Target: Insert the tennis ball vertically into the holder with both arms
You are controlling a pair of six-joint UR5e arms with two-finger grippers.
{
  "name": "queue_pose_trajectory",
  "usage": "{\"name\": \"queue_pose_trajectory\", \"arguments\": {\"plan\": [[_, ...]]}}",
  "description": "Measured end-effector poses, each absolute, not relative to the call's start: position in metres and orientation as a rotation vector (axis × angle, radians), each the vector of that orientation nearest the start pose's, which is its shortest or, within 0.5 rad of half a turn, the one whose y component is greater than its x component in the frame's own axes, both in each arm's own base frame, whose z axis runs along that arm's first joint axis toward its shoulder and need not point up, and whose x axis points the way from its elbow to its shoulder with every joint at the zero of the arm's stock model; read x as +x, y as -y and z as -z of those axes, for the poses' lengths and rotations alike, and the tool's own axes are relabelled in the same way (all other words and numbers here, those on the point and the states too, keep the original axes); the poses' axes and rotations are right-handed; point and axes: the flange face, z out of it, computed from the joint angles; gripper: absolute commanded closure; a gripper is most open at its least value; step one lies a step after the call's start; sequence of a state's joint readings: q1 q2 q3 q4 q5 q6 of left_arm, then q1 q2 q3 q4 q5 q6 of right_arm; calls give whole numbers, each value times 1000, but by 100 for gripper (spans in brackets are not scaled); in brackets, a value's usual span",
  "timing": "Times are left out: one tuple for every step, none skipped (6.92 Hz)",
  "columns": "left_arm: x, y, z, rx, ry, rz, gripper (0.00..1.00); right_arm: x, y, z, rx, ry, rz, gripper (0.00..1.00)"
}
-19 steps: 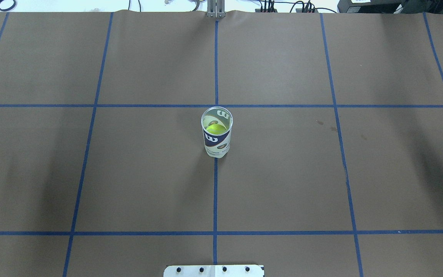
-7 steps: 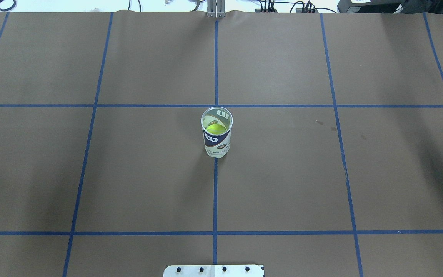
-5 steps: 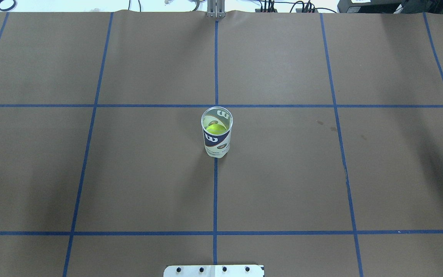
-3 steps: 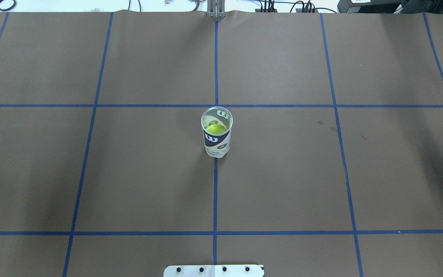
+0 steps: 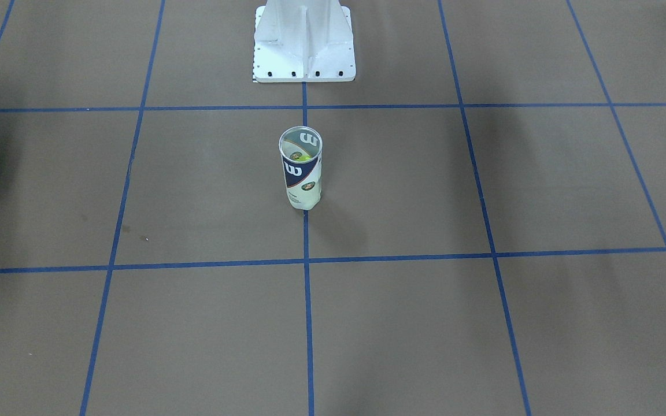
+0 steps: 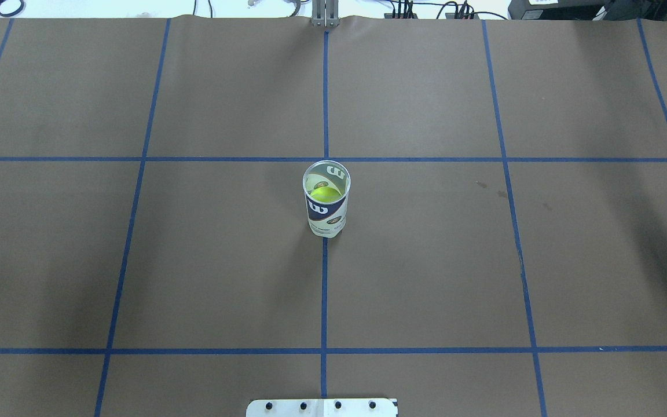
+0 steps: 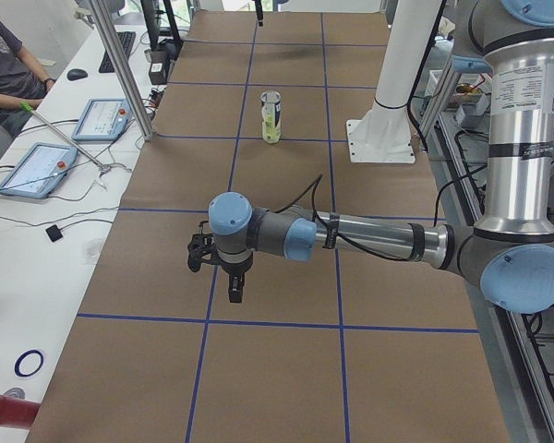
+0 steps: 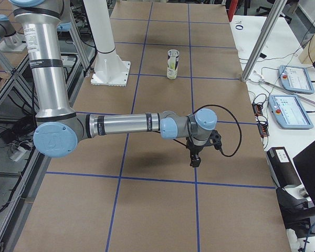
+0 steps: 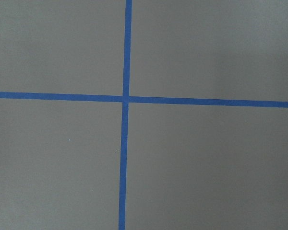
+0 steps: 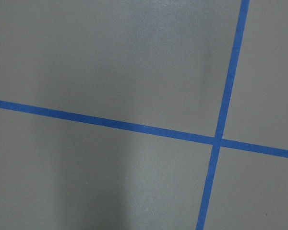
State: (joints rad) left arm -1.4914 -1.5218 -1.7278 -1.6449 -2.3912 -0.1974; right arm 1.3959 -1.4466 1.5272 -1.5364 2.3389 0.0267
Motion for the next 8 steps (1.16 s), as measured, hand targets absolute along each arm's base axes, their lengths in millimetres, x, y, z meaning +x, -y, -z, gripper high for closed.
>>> {"name": "queue_pose_trajectory", "arguments": {"plan": [[-27, 481, -592, 55, -848, 45, 1, -29, 553, -612, 31, 785, 177, 0], [-31, 478, -593, 47, -872, 58, 1, -22, 553, -611, 35, 795, 165, 0], [-34, 477, -595, 40, -882, 69, 1, -14, 553, -611, 41, 799, 153, 0], [-34, 476, -599, 30, -883, 76, 1, -8, 553, -609, 50, 801, 144, 0], [-34, 476, -602, 26, -883, 79, 1, -3, 554, -606, 59, 802, 138, 0], [-34, 476, -602, 27, -884, 79, 1, 1, 555, -604, 66, 802, 132, 0], [-34, 476, -602, 29, -884, 77, 1, 5, 557, -602, 71, 802, 127, 0], [-34, 476, -602, 32, -883, 74, 1, 8, 558, -600, 75, 801, 121, 0]]}}
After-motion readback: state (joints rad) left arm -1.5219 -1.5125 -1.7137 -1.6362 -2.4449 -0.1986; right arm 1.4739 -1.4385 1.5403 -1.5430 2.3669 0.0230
